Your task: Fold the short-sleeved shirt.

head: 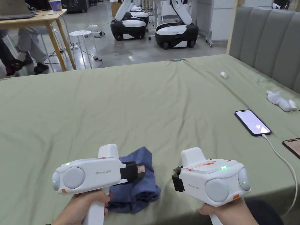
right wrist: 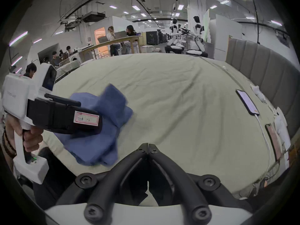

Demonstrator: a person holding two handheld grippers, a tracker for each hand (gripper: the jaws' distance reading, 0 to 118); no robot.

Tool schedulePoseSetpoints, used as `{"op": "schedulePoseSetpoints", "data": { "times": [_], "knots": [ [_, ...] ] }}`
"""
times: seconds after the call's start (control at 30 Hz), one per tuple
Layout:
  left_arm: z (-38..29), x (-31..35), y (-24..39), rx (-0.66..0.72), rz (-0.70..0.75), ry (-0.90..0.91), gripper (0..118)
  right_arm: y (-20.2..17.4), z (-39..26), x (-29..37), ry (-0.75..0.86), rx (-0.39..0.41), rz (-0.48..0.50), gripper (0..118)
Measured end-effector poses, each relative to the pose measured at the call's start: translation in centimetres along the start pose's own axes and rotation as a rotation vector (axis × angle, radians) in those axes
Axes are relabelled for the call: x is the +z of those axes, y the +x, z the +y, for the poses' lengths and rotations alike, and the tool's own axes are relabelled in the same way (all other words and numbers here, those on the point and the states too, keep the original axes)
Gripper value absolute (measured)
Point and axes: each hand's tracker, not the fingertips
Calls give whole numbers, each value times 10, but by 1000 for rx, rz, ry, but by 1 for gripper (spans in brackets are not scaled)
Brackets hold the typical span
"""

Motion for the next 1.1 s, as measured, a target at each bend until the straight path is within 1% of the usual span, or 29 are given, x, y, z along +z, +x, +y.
{"op": "schedulePoseSetpoints", "data": {
  "times": [0.07,0.17,0.2,0.27,0.33,0.37,0.43,0.47,0.53,0.57,0.6,0.63,0.67,0.7,0.73,0.77,0.87,0.93,1.0,1.03,1.07,1.1],
  "knots": [
    [3,27,-12,17,32,51,1,-18,11,-6,19,7,77,0],
    [2,69,-44,54,71,99,1,-43,27,-16,41,-28,219,0],
    [0,79,-53,67,99,105,1,-51,31,-21,40,-31,242,0],
    [-10,97,-67,90,156,112,1,-64,37,-32,34,-19,233,0],
    [-17,108,-79,114,180,116,1,-71,37,-46,12,-12,216,0],
    [-20,110,-84,125,180,119,1,-70,36,-52,-2,-23,216,0],
    [-25,115,-90,150,172,127,1,-62,29,-63,-42,-78,241,0],
    [-28,116,-92,160,166,131,1,-57,24,-67,-54,-99,235,0],
    [-30,111,-93,176,155,135,1,-45,16,-67,-52,-94,202,0],
    [-30,108,-94,187,154,136,9,-40,13,-67,-54,-99,184,0],
    [-30,104,-94,192,157,134,31,-35,11,-67,-56,-109,176,0],
    [-30,99,-94,195,159,134,49,-31,11,-66,-57,-115,176,0],
    [-29,95,-94,205,156,137,63,-29,10,-64,-59,-120,175,0],
    [-28,91,-94,219,144,139,73,-27,10,-63,-61,-124,173,0],
    [-28,88,-94,235,125,145,77,-28,10,-63,-61,-120,171,0],
    [-23,82,-109,244,104,151,78,-29,10,-63,-61,-108,171,0],
    [-19,67,-107,259,74,133,83,-33,9,-60,-58,-89,159,0],
    [-18,54,-104,262,70,100,84,-34,9,-60,-57,-83,155,0],
    [-17,40,-102,259,78,66,83,-31,8,-59,-55,-97,164,0],
    [-18,36,-89,253,77,50,82,-29,7,-60,-55,-106,169,0],
    [-18,31,-87,242,80,40,77,-28,8,-61,-56,-111,172,0],
    [-18,29,-85,225,90,35,60,-28,8,-62,-57,-110,171,0]
  ]
}}
